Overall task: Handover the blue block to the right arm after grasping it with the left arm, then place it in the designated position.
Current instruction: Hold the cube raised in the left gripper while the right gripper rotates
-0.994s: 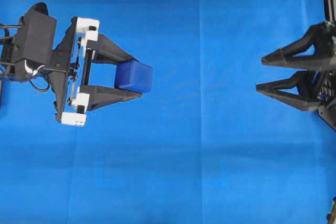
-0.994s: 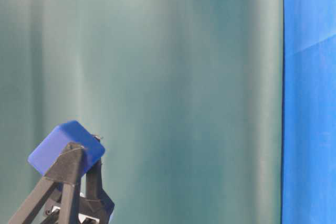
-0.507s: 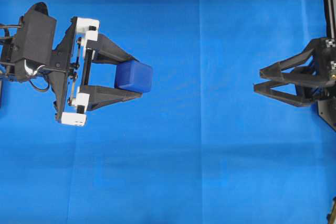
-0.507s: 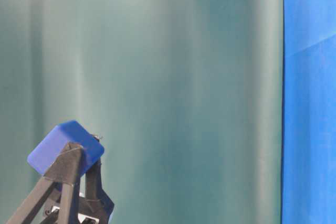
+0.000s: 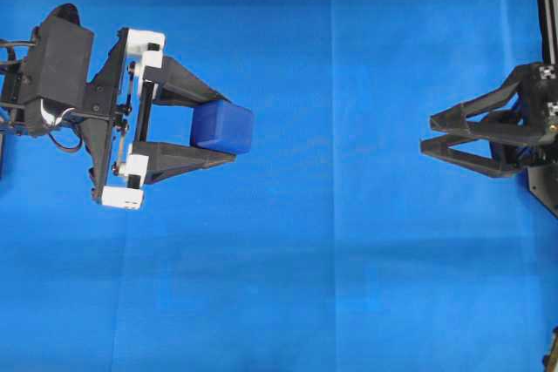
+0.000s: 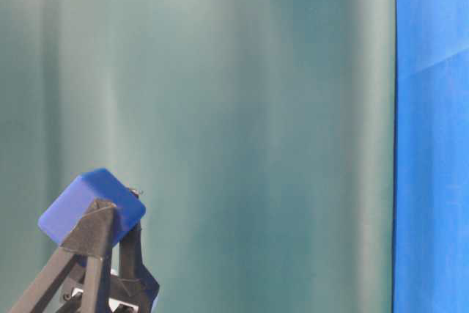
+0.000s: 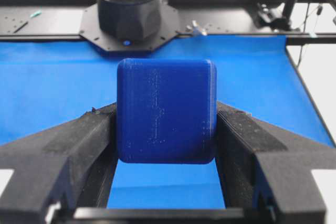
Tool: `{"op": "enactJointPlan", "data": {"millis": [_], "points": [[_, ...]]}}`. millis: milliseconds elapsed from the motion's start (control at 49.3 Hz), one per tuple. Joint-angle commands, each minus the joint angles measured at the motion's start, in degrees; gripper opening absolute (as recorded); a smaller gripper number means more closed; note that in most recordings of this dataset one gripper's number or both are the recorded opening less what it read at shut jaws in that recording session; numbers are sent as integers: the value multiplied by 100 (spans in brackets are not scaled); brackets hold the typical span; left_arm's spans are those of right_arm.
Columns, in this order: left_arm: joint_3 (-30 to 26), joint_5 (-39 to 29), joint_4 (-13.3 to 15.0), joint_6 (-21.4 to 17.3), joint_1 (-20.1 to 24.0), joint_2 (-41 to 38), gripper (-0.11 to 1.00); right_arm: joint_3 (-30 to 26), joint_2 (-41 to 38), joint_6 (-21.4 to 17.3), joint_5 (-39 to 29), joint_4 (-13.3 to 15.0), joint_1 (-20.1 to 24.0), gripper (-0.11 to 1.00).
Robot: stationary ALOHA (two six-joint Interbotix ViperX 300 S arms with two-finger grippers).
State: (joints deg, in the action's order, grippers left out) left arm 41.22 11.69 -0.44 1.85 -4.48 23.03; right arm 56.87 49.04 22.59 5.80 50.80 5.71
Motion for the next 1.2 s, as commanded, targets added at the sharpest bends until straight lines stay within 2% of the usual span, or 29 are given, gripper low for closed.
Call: {"op": "enactJointPlan", "data": {"millis": [0,831,973,1176], "points": [[-53,26,9,0,-18,70,46,-149,-18,-18,18,9,9,92],[-26,26,9,0,-18,97,46,-176,-88,-35,26,9,0,92],[-35,26,9,0,-18,97,46,-325,-264,-35,26,0,9,92],[-26,18,9,0,-18,105,46,-817,-853,-35,0,9,9,92]]}}
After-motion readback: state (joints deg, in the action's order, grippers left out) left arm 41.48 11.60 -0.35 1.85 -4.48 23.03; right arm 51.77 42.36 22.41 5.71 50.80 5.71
